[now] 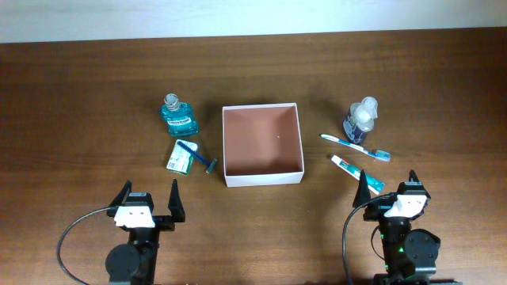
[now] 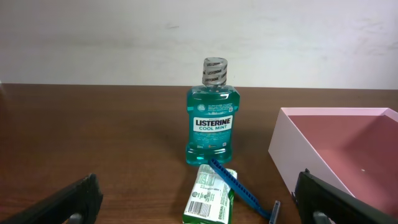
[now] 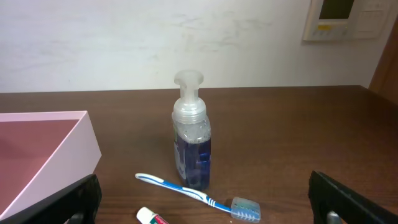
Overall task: Pack container
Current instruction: 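Raise the left gripper and move it toward the teal Listerine bottle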
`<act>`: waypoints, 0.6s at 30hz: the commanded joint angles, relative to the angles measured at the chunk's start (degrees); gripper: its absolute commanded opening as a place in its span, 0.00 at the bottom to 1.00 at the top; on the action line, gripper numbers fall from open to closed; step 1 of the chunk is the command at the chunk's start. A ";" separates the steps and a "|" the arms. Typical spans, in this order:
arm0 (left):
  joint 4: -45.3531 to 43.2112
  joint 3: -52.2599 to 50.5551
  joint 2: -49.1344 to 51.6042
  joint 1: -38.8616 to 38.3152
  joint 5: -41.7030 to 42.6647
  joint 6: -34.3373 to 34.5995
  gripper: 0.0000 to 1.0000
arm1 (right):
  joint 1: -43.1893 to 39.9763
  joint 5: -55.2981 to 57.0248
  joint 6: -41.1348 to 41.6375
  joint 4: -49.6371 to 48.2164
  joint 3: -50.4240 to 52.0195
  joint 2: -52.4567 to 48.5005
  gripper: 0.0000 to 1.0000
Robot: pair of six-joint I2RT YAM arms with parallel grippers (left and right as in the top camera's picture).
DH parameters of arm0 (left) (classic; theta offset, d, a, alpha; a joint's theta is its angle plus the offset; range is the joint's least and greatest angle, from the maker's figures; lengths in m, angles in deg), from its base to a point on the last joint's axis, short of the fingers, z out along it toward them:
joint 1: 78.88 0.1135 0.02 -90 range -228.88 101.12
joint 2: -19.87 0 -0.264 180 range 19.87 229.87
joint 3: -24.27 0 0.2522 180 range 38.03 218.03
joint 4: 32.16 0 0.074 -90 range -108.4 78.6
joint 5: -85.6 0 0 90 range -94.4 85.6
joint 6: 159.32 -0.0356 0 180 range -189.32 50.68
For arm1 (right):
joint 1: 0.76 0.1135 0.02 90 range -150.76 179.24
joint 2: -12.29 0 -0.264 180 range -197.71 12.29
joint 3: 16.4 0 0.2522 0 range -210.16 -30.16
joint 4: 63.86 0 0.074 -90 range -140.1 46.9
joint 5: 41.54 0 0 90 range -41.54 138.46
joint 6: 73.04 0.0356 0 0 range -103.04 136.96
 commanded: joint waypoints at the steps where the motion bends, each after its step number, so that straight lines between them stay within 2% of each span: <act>1: 0.39 -0.09 -0.17 0.46 -0.37 -0.92 1.00 | 0.50 -0.11 0.46 0.44 0.26 0.61 0.99; 14: 0.13 -0.09 -0.17 0.46 -0.35 -0.90 1.00 | 0.50 -0.11 0.44 0.44 0.26 0.61 0.99; 18: -0.09 -0.09 -0.17 0.44 3.63 -0.44 1.00 | 0.50 -0.11 0.44 0.44 0.26 0.61 0.99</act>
